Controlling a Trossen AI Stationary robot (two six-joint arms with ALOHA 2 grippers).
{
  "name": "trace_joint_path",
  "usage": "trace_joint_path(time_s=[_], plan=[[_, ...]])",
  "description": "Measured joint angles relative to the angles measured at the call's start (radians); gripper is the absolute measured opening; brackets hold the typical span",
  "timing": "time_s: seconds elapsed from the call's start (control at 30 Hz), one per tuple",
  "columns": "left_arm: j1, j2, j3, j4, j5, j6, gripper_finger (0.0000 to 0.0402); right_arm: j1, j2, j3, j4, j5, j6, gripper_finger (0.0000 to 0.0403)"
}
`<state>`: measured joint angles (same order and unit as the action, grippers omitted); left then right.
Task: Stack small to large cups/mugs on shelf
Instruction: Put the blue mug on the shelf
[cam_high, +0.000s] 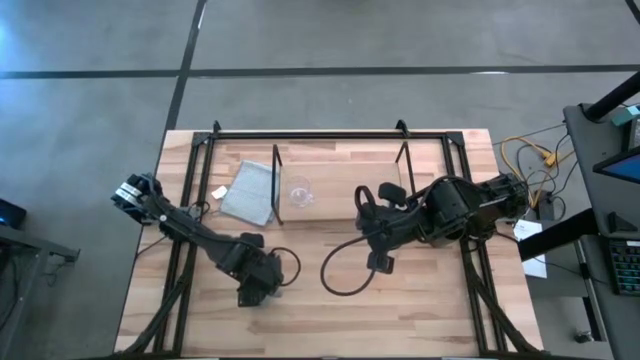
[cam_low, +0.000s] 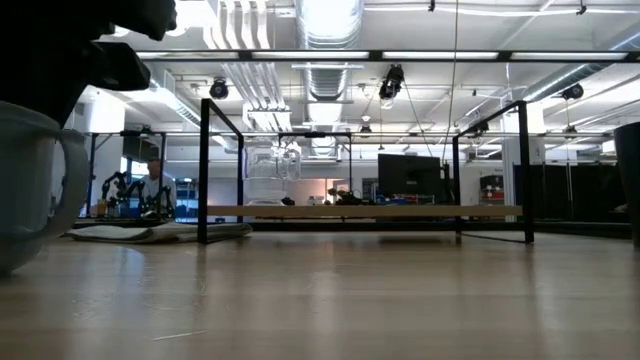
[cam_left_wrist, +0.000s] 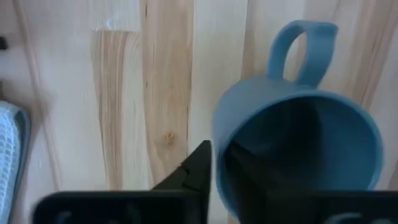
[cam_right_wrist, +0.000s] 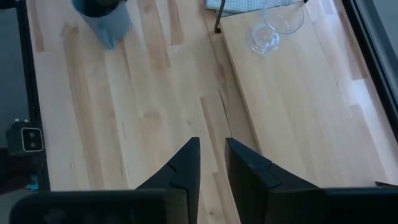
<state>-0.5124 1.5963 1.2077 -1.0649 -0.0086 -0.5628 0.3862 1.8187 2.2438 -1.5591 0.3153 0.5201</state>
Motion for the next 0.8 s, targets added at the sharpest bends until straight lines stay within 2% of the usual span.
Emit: trace_joint_path(time_s=[0.17, 0.33, 0.57, 0.67, 0.8], plan=[[0.028, -0.001, 0.006, 0.045, 0.004, 0.001, 0.0003, 0.000, 0.000, -0.014, 0.023, 0.000, -0.020, 0.0073], [0.069, -0.025, 0.082, 0.048, 0.023, 0.003, 0.0001, 0.000, 0.000, -0.026, 0.023, 0.000, -0.047, 0.0080], [0.133, -0.059, 0.294, -0.075, -0.010, 0.075, 0.0001, 0.000, 0.000, -0.043, 0.085, 0.001, -0.082, 0.0073], [0.155, -0.059, 0.405, -0.166, -0.068, 0.137, 0.0000, 0.000, 0.000, -0.049, 0.148, 0.000, -0.149, 0.0074], [0.180, -0.062, 0.524, -0.183, -0.147, 0.204, 0.0000, 0.000, 0.000, -0.050, 0.237, 0.000, -0.226, 0.0081]])
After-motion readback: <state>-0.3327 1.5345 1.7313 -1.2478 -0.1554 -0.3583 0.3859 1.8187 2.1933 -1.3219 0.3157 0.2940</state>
